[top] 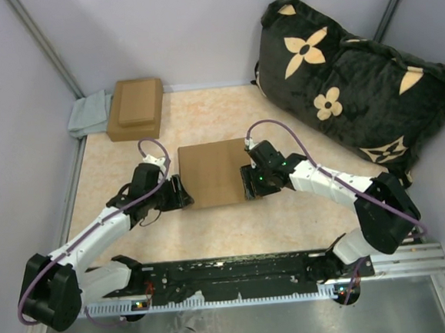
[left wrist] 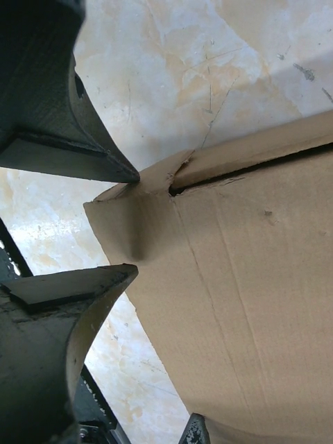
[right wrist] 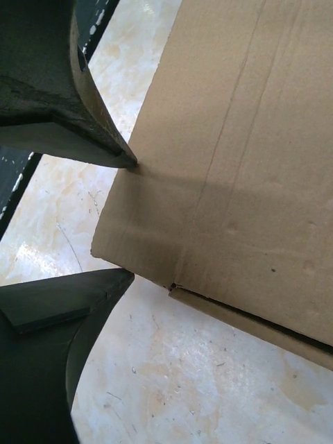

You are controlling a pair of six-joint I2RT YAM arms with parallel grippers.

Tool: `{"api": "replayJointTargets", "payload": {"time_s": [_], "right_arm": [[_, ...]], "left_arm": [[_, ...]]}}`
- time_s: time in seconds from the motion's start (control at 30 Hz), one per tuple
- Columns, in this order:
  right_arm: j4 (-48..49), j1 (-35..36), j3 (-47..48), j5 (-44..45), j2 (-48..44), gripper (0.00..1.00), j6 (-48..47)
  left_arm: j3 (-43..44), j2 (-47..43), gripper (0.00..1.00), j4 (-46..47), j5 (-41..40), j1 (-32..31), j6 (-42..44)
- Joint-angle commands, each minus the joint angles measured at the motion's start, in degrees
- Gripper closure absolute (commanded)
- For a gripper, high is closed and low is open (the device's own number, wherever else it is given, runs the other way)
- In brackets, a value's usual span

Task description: Fold the paper box

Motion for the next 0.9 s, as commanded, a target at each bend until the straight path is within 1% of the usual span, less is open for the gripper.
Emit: {"api": "replayJointTargets", "payload": {"time_s": [0.0, 0.3, 0.57, 0.87], "right_arm": [[2.4, 0.5, 0.2, -0.6, -0.2, 0.4, -0.4], [0.8, 0.5, 2.8, -3.0, -4.1, 0.39, 0.1], [-0.5, 0.5, 4.0, -2.9, -6.2, 0.37, 0.2], [-0.3, 0.4, 4.0, -3.7, -6.4, 0.35, 0.3]], "left_arm": [[-0.4, -0.1, 0.44, 2.4, 2.6, -0.4, -0.2], [2.9, -2.8, 0.43, 0.1, 8.4, -0.3, -0.8], [2.0, -2.0, 0.43, 1.7, 10.9, -0.2, -1.5], [1.3, -1.7, 0.43, 3.0, 14.2, -0.3, -2.3]]}}
